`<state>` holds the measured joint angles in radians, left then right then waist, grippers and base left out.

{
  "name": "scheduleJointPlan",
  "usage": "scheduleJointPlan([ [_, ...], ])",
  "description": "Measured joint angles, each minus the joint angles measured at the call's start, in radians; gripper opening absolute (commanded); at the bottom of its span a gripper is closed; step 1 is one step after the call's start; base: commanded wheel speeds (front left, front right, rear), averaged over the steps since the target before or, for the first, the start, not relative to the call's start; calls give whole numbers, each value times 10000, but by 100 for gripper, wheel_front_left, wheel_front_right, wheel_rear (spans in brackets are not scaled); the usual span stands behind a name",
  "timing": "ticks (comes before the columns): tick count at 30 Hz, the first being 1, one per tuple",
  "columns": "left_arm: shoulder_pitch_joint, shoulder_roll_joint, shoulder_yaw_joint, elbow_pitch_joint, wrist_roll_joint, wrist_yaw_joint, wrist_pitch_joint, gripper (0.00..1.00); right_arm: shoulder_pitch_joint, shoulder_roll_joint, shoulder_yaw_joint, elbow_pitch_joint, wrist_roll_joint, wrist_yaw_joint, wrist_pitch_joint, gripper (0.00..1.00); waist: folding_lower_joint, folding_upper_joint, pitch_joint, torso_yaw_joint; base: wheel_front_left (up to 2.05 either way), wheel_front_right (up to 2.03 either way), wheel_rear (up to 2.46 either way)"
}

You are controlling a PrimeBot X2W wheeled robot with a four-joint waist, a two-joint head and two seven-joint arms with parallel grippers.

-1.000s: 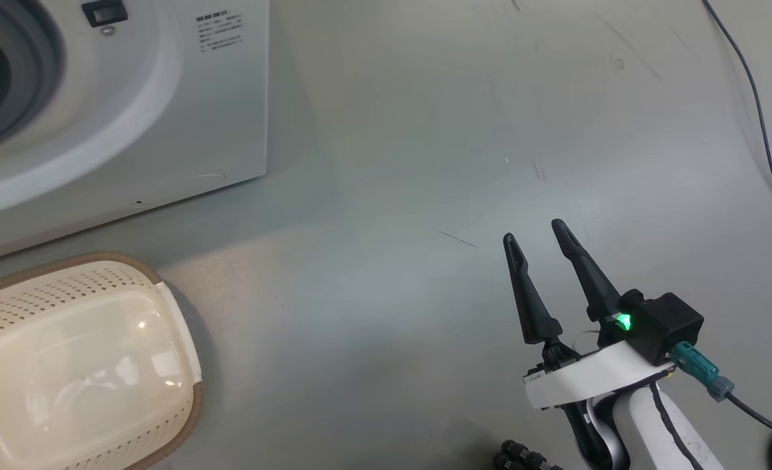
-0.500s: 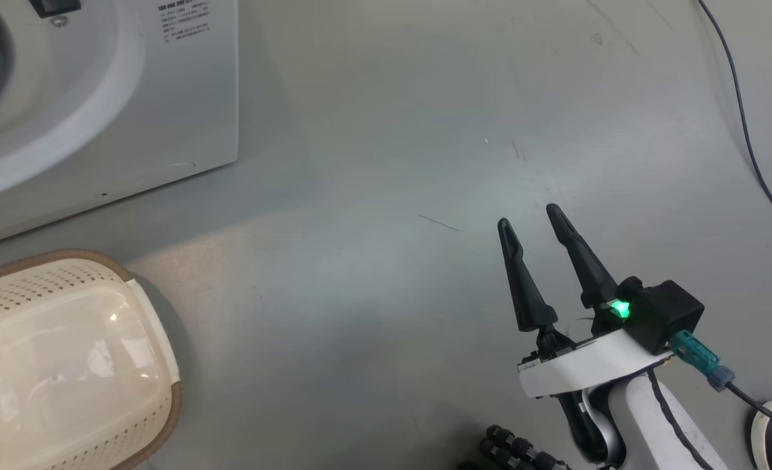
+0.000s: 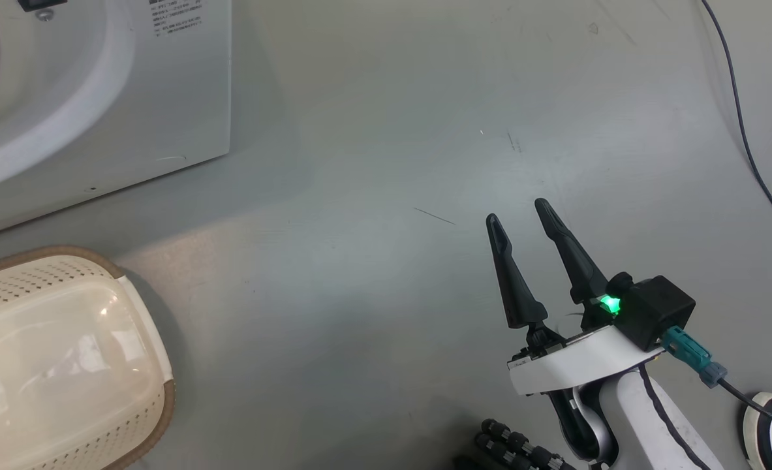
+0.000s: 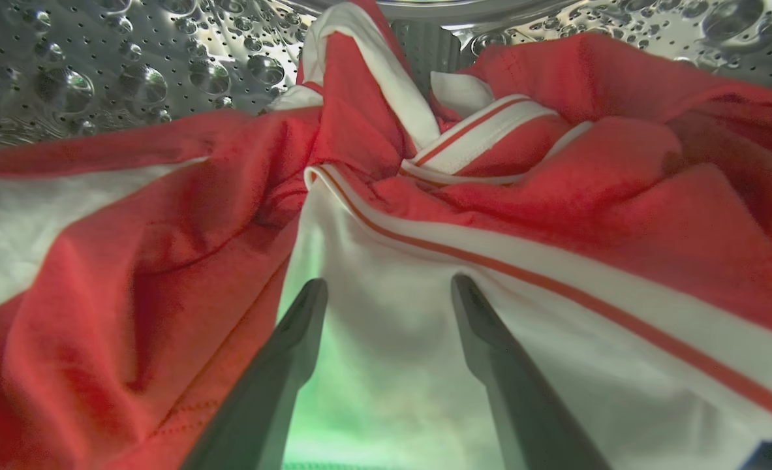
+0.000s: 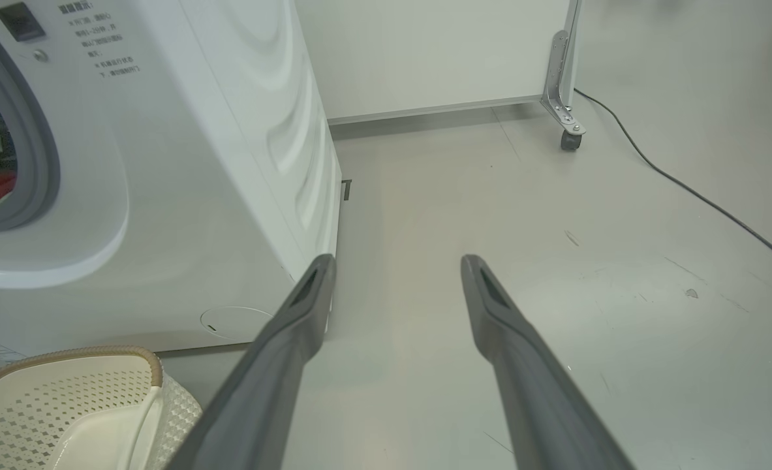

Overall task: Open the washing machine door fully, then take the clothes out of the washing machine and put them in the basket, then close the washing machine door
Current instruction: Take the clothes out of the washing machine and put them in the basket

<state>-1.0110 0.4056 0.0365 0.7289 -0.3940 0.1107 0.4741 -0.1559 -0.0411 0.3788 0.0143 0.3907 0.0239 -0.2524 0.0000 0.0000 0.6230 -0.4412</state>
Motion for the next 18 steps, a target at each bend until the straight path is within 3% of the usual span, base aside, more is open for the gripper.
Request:
scheduleJointPlan([
  [7,-355,36,-159,288,119,2,88,100,-20,0,61,-29,67,-90,0,100,0,0,98,-55,0,0,0],
  [8,-382,33,-165,316,119,10,88,38,-45,0,61,-31,69,-90,2,100,0,1,106,-54,0,0,0],
  [9,-409,29,-173,349,119,33,88,0,-77,-2,63,-33,69,-92,0,100,0,1,110,-51,0,0,0],
  [18,-492,-123,-234,667,105,-31,-247,0,-267,0,48,-31,98,-192,0,100,0,0,43,36,0,0,0],
])
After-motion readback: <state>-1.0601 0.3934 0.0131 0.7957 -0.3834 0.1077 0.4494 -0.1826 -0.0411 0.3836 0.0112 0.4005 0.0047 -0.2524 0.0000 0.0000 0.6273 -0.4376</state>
